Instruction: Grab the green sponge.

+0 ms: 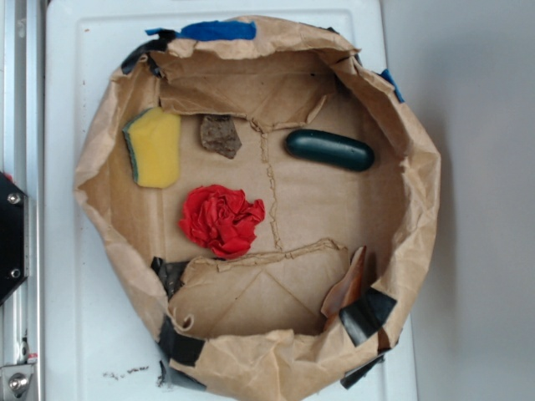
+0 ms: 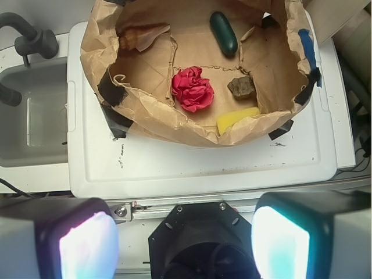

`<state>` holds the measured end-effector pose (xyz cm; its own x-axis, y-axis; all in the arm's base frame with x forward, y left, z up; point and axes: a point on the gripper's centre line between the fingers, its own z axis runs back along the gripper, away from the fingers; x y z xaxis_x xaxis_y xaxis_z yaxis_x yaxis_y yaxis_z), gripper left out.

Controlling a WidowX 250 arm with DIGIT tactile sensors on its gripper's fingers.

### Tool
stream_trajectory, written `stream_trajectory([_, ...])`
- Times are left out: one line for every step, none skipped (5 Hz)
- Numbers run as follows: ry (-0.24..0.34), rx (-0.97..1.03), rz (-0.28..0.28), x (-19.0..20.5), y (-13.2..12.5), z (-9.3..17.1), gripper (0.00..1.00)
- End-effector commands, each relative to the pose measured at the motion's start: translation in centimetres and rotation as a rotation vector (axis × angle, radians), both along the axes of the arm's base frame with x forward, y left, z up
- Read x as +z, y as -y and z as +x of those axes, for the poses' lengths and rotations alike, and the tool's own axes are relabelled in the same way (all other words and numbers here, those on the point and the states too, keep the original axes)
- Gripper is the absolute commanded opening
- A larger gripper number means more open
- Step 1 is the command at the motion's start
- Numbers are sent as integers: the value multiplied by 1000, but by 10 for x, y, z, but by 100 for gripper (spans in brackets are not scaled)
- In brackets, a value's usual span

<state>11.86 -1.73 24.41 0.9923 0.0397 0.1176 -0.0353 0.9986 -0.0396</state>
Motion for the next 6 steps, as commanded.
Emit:
stream_trajectory([0,0,0,0,0,0,100])
stream_trajectory([14,67,38,-4,2,50,100])
stream_trajectory([45,96,44,-8,4,82,100])
stream_trajectory([56,246,51,-16,-5,92,100])
stream_trajectory([11,497,9,-21,-6,54,100])
stream_trajectory([11,497,9,-21,-6,54,100])
